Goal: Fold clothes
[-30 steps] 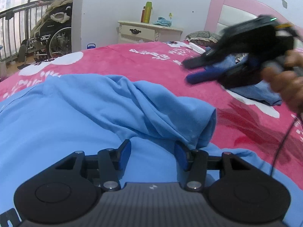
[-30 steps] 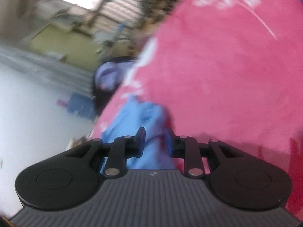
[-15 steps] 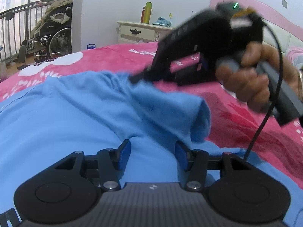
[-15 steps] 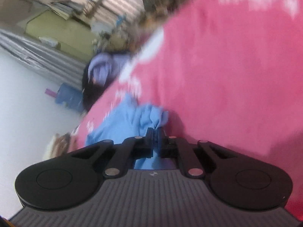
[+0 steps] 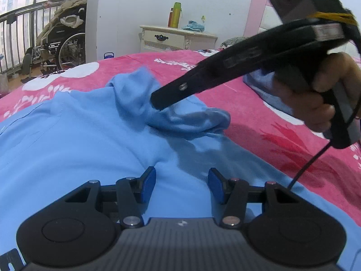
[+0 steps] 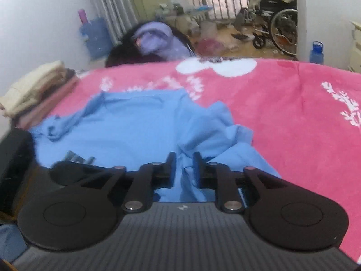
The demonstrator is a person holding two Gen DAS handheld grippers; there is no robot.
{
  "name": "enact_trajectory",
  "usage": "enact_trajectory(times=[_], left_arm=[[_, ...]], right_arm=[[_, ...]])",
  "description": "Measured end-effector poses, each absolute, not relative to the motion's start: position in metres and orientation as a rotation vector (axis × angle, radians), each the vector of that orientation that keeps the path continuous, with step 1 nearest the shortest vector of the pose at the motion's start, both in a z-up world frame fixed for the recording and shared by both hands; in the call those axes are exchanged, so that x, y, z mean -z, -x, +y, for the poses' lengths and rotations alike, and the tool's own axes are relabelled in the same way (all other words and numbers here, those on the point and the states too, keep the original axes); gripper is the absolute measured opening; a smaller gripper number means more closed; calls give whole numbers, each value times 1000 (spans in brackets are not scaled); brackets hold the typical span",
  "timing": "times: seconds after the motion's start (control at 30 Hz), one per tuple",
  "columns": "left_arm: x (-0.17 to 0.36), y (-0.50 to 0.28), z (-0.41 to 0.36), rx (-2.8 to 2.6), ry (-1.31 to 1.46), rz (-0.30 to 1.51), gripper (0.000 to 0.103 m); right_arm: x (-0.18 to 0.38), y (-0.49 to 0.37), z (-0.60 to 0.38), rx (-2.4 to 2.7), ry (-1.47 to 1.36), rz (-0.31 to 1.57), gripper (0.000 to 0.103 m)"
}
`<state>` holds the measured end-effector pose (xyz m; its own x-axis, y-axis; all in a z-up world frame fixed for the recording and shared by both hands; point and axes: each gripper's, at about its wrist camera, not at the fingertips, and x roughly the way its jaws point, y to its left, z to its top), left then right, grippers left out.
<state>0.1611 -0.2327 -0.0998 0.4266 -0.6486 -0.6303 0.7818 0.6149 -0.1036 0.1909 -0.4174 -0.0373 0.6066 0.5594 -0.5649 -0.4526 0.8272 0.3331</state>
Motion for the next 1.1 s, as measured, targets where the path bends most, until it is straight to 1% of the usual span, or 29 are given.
enact_trajectory(times=[0.03, 0.1, 0.13, 0.2, 0.27, 0.5, 0.53, 0.57, 0.6, 0.63, 0.8, 1.1], left_arm=[[100, -161, -232, 902, -217, 685, 53], [100, -160, -232, 902, -216, 686, 53], [100, -160, -232, 902, -216, 686, 53], [100, -161, -232, 901, -217, 686, 53], [100, -161, -231, 900, -217, 687, 53], [100, -160, -232, 894, -225, 686, 53], [100, -160, -232, 894, -226, 686, 53], [99, -160, -232, 893, -225, 686, 53], [99, -160, -231, 891, -223, 686, 53], [98, -160, -231, 891, -222, 686, 53], [99, -162, -232, 892, -221, 686, 53], [99, -163, -232, 889, -222, 685, 53]], right_arm=[[33, -191, -432, -591, -244, 687, 28], [31, -193, -461, -552, -412, 643, 36], [33, -196, -470, -510, -442, 644, 38], [40, -203, -485, -412, -466, 661, 39], [56, -212, -490, -364, -490, 728, 39], [106, -233, -489, -338, -613, 853, 40], [106, -230, -487, -348, -608, 851, 38], [104, -226, -483, -363, -595, 843, 24], [102, -222, -480, -378, -583, 834, 8], [97, -217, -477, -395, -555, 819, 5], [74, -180, -475, -490, -432, 749, 2], [57, -163, -495, -514, -507, 662, 1]])
